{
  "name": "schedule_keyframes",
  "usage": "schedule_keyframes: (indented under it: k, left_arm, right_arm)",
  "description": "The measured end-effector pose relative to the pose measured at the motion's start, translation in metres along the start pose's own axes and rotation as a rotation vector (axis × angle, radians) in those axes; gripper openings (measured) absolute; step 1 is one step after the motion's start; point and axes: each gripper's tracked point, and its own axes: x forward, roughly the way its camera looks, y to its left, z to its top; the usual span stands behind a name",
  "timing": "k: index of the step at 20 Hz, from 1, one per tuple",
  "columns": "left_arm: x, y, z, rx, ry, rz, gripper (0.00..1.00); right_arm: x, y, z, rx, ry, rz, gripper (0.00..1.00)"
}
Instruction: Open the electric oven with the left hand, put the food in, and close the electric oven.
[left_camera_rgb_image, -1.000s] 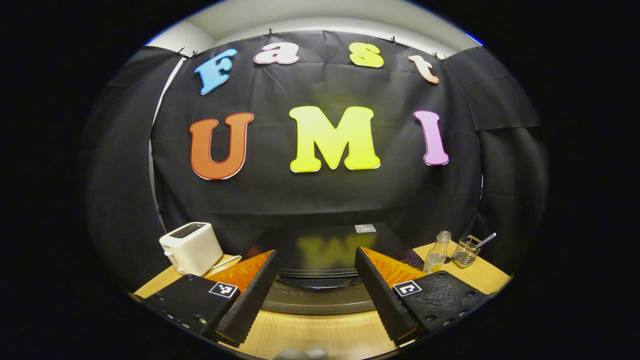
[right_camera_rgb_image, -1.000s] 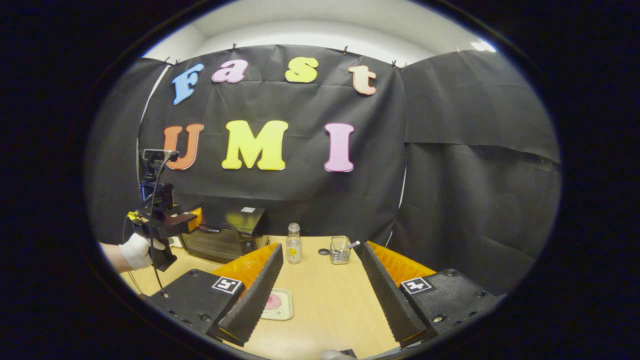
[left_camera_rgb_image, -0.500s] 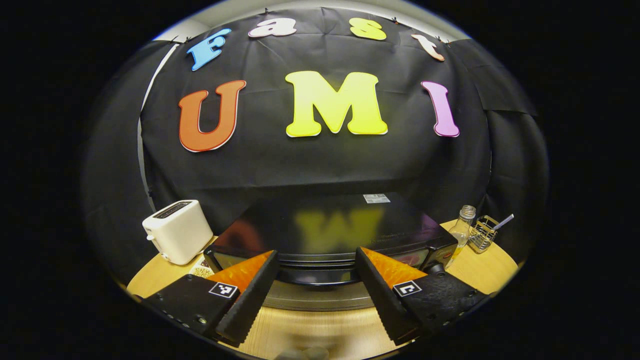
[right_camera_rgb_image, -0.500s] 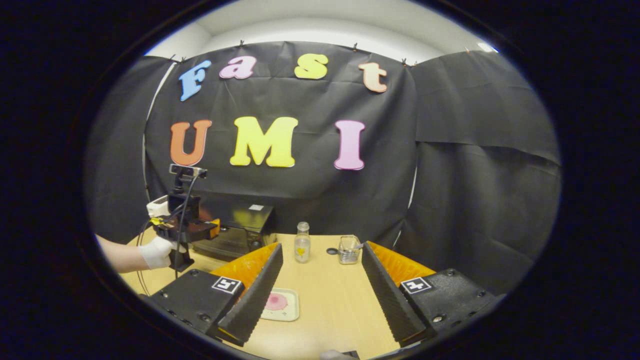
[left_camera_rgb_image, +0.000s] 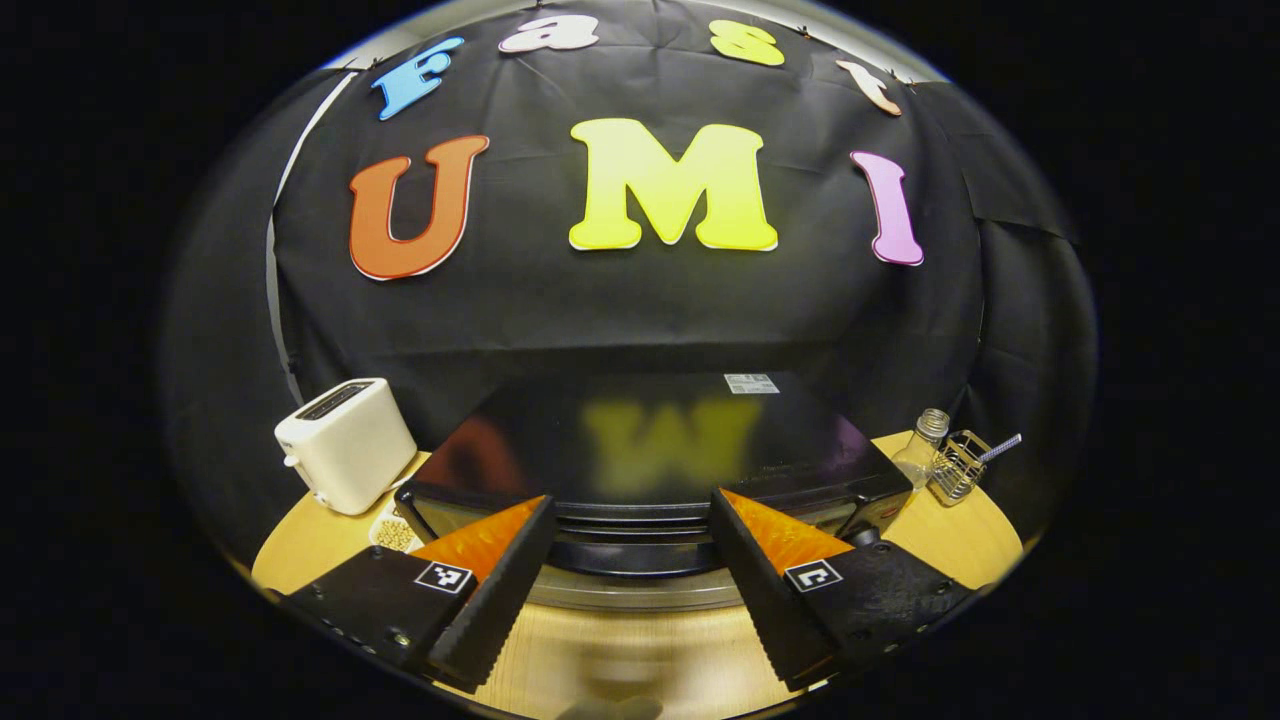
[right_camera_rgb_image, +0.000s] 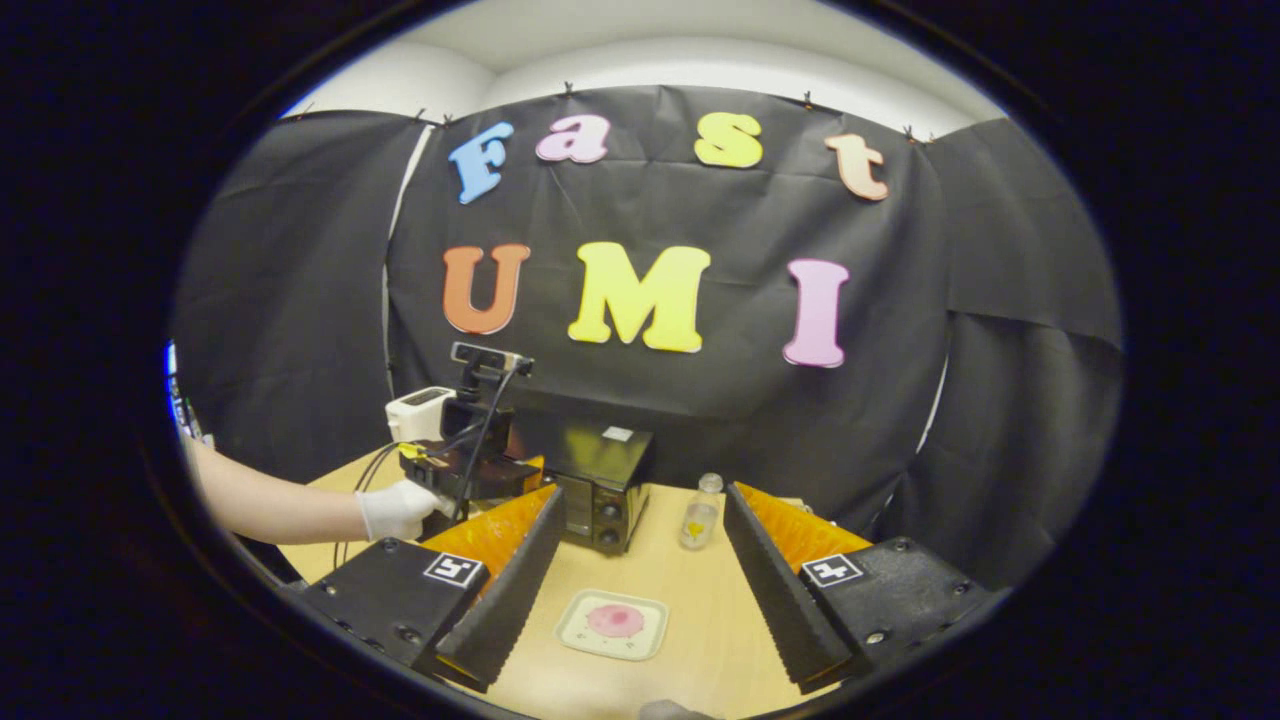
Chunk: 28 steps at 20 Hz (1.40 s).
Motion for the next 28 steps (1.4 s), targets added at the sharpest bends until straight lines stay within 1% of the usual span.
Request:
schedule_keyframes:
  k: [4,6,7,8,9,10,12,16,18,21,23,24,25,26,27,28]
  left_arm:
    - [-0.011,0.001,-0.004,-0.009,0.022,0.006,0.98]
    - [-0.012,0.000,-0.004,-0.016,0.023,0.004,0.98]
    - [-0.016,0.003,-0.004,-0.007,0.020,0.017,0.98]
    - [-0.020,0.011,-0.002,0.004,0.001,0.043,0.97]
    - [-0.022,0.013,0.001,0.005,-0.018,0.049,0.97]
    - [-0.025,0.010,-0.005,-0.001,0.003,0.041,0.97]
    - [-0.033,0.012,0.001,0.019,-0.031,0.048,0.97]
    - [-0.036,0.003,0.015,0.035,-0.071,0.024,0.96]
    - [-0.027,0.005,0.017,0.027,-0.070,0.025,0.96]
    - [-0.010,0.005,0.013,0.005,-0.038,0.029,0.96]
    - [0.002,0.005,0.010,0.034,-0.024,0.037,0.96]
    - [0.007,0.006,0.004,0.042,0.004,0.039,0.96]
    - [0.003,0.005,0.010,0.030,-0.018,0.031,0.96]
    - [0.006,0.003,0.010,0.032,-0.009,0.027,0.97]
    - [0.004,0.004,0.003,0.031,0.003,0.033,0.94]
    - [0.002,0.004,0.003,0.024,0.004,0.035,0.94]
  right_arm:
    - [0.000,0.019,0.004,-0.027,-0.011,0.063,1.00]
    - [-0.002,0.020,0.007,-0.042,-0.024,0.065,0.99]
    - [-0.002,0.017,0.006,-0.042,-0.028,0.062,0.99]
    - [-0.003,0.014,0.006,-0.038,-0.032,0.052,1.00]
    - [-0.003,0.011,0.005,-0.032,-0.034,0.047,1.00]
    - [-0.004,0.008,0.006,-0.029,-0.032,0.039,1.00]
    - [-0.006,0.004,0.007,-0.032,-0.044,0.026,1.00]
    - [-0.013,0.000,-0.001,-0.013,-0.036,0.010,1.00]
    - [-0.020,-0.008,0.001,-0.008,-0.052,-0.016,1.00]
    - [-0.026,-0.017,0.002,-0.019,-0.059,-0.051,1.00]
    - [-0.029,-0.025,0.000,-0.012,-0.057,-0.072,1.00]
    - [-0.030,-0.029,-0.001,-0.003,-0.051,-0.083,1.00]
    - [-0.032,-0.033,-0.003,0.005,-0.046,-0.094,1.00]
    - [-0.033,-0.037,-0.005,0.010,-0.042,-0.106,1.00]
    - [-0.035,-0.039,-0.007,0.015,-0.039,-0.115,1.00]
    - [-0.035,-0.040,-0.009,0.021,-0.031,-0.117,1.00]
